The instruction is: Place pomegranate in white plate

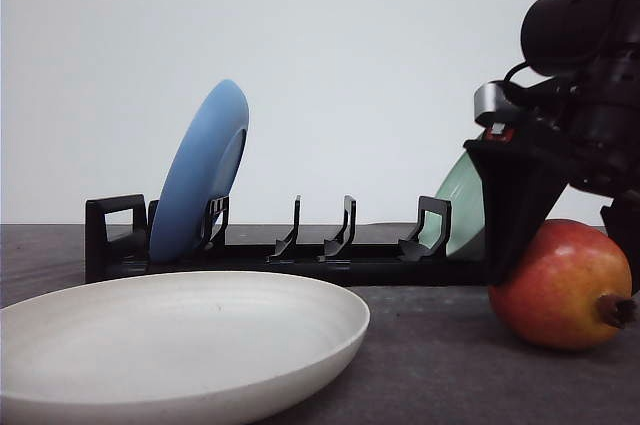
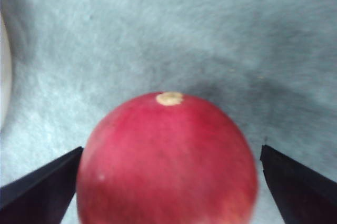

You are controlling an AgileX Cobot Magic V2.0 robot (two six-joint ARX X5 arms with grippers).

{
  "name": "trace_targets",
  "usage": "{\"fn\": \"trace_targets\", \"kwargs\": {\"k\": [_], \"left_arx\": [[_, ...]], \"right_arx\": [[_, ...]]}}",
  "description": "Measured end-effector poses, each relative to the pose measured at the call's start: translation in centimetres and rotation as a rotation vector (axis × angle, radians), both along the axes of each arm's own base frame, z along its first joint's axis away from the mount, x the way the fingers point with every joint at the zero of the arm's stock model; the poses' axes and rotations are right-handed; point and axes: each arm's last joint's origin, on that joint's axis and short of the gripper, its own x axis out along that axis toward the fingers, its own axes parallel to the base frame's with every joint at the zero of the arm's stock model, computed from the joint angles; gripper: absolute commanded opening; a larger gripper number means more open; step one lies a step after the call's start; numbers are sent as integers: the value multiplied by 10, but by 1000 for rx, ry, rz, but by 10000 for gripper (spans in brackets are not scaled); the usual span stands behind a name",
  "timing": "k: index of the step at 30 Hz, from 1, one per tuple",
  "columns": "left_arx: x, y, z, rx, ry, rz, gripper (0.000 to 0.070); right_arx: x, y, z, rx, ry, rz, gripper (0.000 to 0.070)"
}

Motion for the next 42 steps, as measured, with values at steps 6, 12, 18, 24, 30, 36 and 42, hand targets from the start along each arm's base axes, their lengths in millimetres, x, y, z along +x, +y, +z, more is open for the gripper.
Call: {"fn": "trace_targets", "kwargs": {"k": [6, 12, 18, 24, 30, 36, 42], "left_arx": [[0, 0, 0, -3, 4, 3, 557], [0, -1, 1, -20, 1, 4, 557], [1, -2, 4, -52, -8, 3, 557], [1, -2, 4, -49, -7, 3, 557], [1, -2, 4, -47, -7, 3, 556], [1, -2, 4, -46, -8, 2, 556], [1, -2, 4, -45, -9, 1, 556]], "right_arx": [[-1, 6, -2, -6, 10, 26, 389], [0, 21, 21, -18, 22, 74, 389], [0, 74, 67, 52, -110, 218, 389], [-12, 140, 63, 98, -139, 369, 390], [-22, 185, 29, 88, -152, 435, 390], [-23, 196, 9, 63, -125, 448, 392], [-24, 197, 7, 59, -119, 449, 417]]}}
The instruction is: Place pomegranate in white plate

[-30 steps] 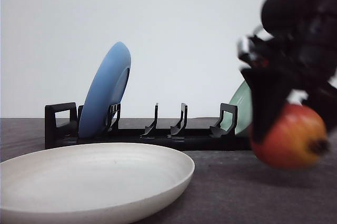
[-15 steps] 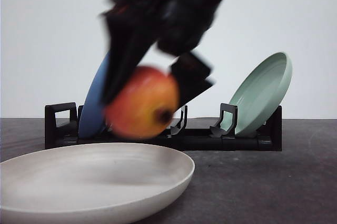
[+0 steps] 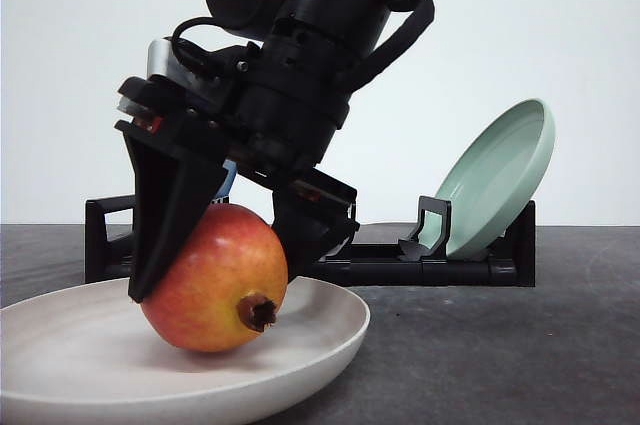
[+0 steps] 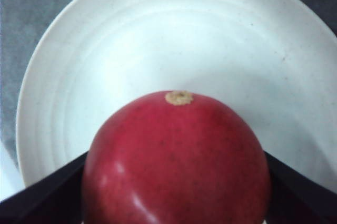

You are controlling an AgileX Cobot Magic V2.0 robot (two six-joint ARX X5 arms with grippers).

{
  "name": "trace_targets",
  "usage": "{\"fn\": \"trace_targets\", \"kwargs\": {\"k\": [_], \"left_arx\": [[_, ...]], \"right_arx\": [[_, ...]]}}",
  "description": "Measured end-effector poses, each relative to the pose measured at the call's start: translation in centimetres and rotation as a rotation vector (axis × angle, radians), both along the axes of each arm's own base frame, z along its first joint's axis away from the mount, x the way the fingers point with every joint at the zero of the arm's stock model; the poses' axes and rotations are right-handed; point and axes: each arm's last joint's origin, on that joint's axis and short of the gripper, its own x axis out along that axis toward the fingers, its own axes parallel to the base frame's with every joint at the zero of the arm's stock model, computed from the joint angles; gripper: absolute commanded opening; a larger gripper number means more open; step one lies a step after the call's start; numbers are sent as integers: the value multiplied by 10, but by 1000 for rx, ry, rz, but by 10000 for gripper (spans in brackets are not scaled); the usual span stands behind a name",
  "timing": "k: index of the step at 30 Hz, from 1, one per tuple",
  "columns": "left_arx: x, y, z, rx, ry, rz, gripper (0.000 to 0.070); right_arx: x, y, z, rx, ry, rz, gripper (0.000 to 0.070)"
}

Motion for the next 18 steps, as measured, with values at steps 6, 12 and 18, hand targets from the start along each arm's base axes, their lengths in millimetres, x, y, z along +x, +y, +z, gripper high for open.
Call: {"fn": "trace_targets", "kwargs": {"k": [6, 12, 18], "left_arx": [[0, 0, 0, 0, 0, 0, 556], [0, 0, 0, 4, -5, -3, 556], [0, 0, 0, 4, -5, -3, 556]], "right_arx": [[-2, -1, -1, -17, 12, 4, 675], [-4, 2, 0, -11, 8, 14, 700], [-5, -5, 19, 26, -23, 4, 700]]}}
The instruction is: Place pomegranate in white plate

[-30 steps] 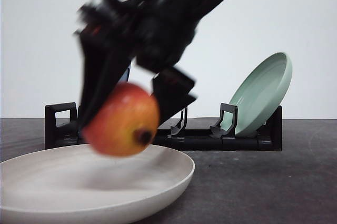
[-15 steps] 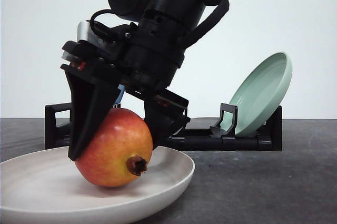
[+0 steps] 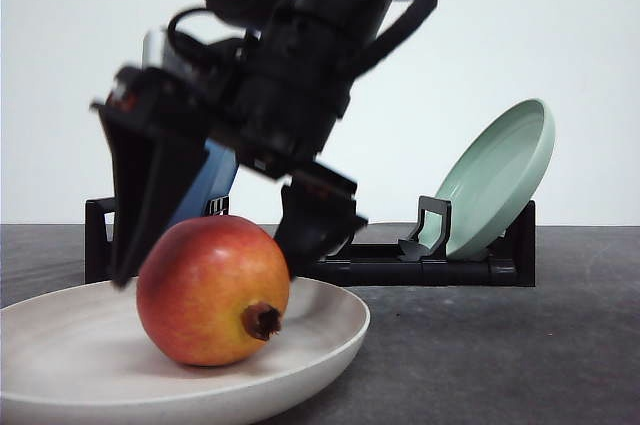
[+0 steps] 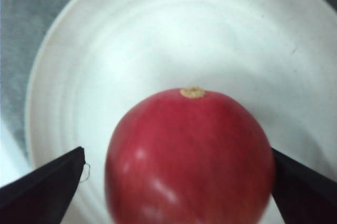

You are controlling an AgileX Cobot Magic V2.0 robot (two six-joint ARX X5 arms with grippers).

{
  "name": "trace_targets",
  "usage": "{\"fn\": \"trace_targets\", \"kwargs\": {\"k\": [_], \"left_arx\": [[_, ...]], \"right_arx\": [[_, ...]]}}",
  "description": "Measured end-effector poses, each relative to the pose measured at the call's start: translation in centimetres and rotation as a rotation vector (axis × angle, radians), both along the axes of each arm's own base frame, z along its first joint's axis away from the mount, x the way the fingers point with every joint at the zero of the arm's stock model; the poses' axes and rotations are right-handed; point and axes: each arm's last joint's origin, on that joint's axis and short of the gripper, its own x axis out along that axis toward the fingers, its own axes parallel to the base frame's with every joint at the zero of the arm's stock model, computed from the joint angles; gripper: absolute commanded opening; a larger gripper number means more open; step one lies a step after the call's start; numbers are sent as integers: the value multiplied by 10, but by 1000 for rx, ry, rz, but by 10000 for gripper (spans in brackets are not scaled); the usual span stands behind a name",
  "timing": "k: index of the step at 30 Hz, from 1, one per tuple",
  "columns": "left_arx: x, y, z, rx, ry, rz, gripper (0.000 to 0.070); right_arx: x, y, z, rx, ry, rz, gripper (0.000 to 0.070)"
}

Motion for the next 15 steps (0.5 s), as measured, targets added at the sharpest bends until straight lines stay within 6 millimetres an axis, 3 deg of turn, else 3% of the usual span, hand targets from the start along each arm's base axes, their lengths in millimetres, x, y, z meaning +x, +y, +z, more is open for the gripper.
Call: {"fn": "trace_targets", "kwargs": {"k": [4, 8, 15], "left_arx": [[0, 0, 0, 1, 0, 0, 556], [0, 0, 0, 1, 0, 0, 556], [0, 0, 0, 1, 0, 0, 556]], "right_arx": [[-2, -19, 53, 84, -106, -41, 700], [-15, -61, 106, 118, -195, -118, 700], [-60, -138, 162, 115, -281, -233, 700]]}}
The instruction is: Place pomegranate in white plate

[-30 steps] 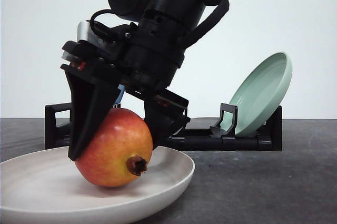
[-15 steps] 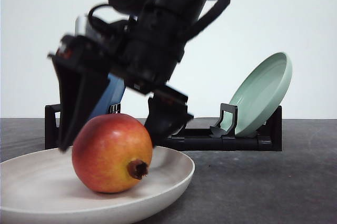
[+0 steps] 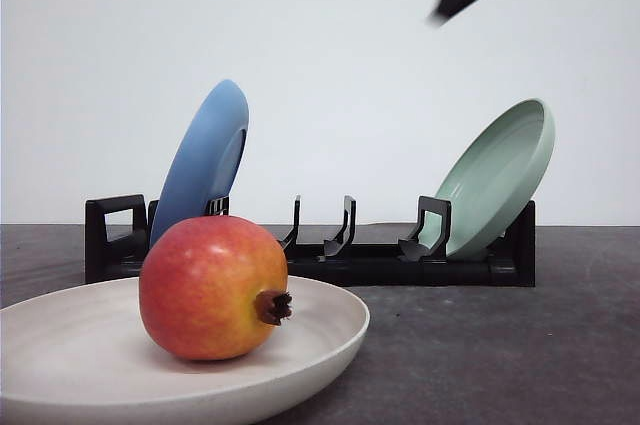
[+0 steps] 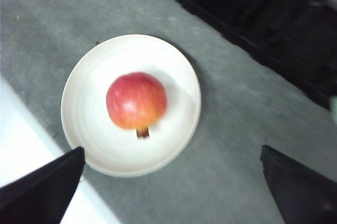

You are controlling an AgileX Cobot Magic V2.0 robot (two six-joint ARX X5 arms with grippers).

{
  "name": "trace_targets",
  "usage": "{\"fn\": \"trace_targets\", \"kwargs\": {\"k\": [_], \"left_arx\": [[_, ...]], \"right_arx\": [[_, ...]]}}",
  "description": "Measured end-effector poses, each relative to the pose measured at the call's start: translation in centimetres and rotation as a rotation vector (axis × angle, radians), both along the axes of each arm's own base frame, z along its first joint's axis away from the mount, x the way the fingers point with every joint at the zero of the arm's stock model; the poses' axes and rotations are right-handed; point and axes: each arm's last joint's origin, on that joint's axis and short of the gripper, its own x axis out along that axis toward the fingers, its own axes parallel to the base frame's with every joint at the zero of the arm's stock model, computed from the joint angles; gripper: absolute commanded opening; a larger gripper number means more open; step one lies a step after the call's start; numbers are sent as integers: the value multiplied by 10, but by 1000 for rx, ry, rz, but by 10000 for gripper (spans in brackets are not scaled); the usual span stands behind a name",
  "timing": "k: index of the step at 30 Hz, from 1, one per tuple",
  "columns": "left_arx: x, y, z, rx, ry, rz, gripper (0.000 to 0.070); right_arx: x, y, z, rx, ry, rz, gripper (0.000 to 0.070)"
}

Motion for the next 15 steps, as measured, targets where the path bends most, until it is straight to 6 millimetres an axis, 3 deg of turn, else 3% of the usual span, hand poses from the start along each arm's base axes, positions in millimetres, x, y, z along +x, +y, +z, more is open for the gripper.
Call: {"fn": "trace_targets", "kwargs": {"k": [5, 15], "left_arx": [[0, 0, 0, -2, -4, 5, 556], [2, -2, 7, -21, -111, 24, 556]], "right_arx": [[-42, -43, 21, 65, -157, -62, 700], [-87, -87, -30, 295, -320, -166, 700]]}}
